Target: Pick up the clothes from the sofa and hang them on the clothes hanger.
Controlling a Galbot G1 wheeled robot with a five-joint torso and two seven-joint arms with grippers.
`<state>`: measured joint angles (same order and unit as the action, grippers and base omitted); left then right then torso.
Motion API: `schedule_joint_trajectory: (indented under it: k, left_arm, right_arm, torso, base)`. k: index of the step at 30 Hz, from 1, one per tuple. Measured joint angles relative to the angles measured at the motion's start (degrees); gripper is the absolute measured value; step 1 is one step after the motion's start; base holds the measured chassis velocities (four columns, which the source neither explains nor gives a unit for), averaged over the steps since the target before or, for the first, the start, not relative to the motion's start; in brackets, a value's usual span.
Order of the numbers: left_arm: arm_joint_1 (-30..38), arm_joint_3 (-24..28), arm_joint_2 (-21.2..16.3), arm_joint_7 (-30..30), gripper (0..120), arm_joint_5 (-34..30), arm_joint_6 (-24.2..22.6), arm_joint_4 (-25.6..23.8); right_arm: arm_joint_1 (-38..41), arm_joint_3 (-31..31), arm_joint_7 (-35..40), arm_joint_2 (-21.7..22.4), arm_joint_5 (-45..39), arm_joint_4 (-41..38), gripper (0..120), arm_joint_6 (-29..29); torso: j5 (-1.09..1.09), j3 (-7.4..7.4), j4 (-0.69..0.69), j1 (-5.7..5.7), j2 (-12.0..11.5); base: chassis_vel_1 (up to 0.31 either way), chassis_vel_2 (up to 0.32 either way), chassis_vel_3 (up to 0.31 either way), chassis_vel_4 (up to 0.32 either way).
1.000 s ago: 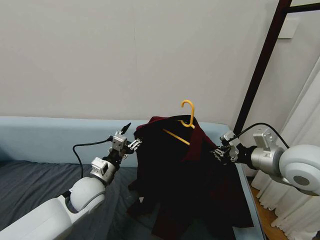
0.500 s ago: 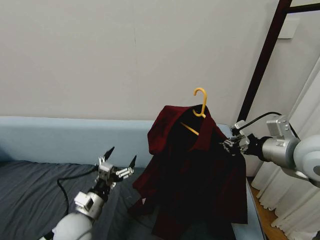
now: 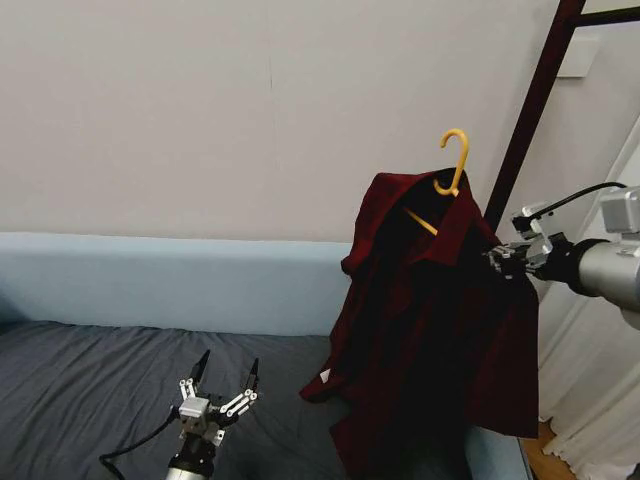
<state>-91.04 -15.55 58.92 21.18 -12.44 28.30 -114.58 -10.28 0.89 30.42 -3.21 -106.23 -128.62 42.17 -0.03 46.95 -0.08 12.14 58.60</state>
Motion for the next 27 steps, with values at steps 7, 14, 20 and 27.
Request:
schedule_joint_trajectory:
  k: [7, 14, 20, 27]
  left_arm:
    - [-6.46, 0.1, 8.29, 1.29, 100, 2.36, -2.54, -0.11]
    - [-7.06, 1.73, 12.22, 1.01, 100, 3.74, -1.69, 0.9]
    - [-6.46, 1.69, 13.29, 0.91, 100, 3.78, -1.39, 1.26]
    - [-6.52, 1.64, 13.42, 0.91, 100, 3.92, -1.34, 1.3]
  right_arm:
    - [-0.68, 0.11, 1.26, 3.7, 1.41, 1.18, 1, -0.17]
    - [-1.03, 0.96, 5.65, 3.15, 2.3, 3.12, 1, -0.18]
    - [-0.13, -1.82, 17.01, 2.27, -3.29, 6.41, 1, -0.19]
    - [-1.0, -1.54, 20.31, 1.18, 1.56, 12.38, 1, -0.16]
  torso:
    - [0.0, 0.0, 0.01, 0.0, 0.01]
    - [0.01, 0.01, 0.01, 0.0, 0.0]
    - [-0.01, 0.01, 0.0, 0.0, 0.0]
    - [0.0, 0.01, 0.0, 0.0, 0.0]
  base:
    - [0.0, 0.0, 0.0, 0.0]
    - [0.0, 0.0, 0.0, 0.0]
    - [0.0, 0.0, 0.0, 0.0]
    - [0.0, 0.0, 0.0, 0.0]
